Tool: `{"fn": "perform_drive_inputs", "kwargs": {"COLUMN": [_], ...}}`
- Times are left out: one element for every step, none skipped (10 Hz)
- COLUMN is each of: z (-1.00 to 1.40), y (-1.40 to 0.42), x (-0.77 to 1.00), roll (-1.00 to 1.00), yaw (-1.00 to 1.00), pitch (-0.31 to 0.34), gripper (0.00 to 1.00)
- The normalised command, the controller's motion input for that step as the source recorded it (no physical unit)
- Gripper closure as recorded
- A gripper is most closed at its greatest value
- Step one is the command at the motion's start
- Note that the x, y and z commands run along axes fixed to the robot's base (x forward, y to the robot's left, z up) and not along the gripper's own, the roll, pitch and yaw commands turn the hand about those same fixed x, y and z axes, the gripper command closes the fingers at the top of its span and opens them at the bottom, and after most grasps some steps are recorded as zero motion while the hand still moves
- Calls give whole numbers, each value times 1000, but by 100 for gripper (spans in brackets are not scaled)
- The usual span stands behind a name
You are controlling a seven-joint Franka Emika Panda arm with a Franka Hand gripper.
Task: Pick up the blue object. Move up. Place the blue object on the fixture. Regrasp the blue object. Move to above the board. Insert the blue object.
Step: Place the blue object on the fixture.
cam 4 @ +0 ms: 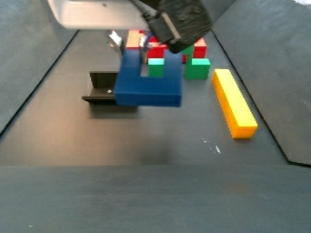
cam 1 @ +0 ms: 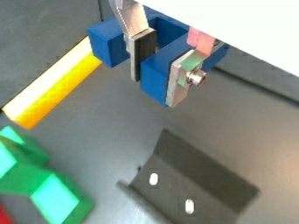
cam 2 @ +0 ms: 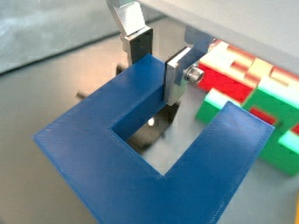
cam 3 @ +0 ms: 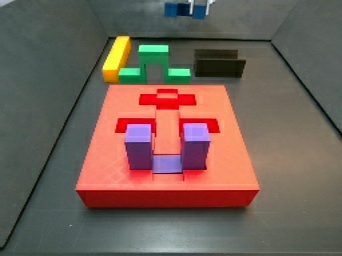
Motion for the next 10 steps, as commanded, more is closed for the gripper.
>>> {"fn": "perform_drive_inputs", "kwargs": {"z": [0,0,0,31,0,-71,0,0,0,0], "y": [-260,-266,-257,-243,-294,-269,-271,-277,-266,-191], "x": [857,891,906,957,991,1000,1000,1000,1000,1000], "roll": [-440,-460,-494,-489,-394,-463,-506,-497,-543,-646], "yaw": [-166,-137,-123,-97,-63,-63,-51,-29,-37,-54], "pitch": [-163,-143,-129,-69,-37,0,0,29,57,34], "gripper": [100,100,100,100,100,100,100,100,100,100]}}
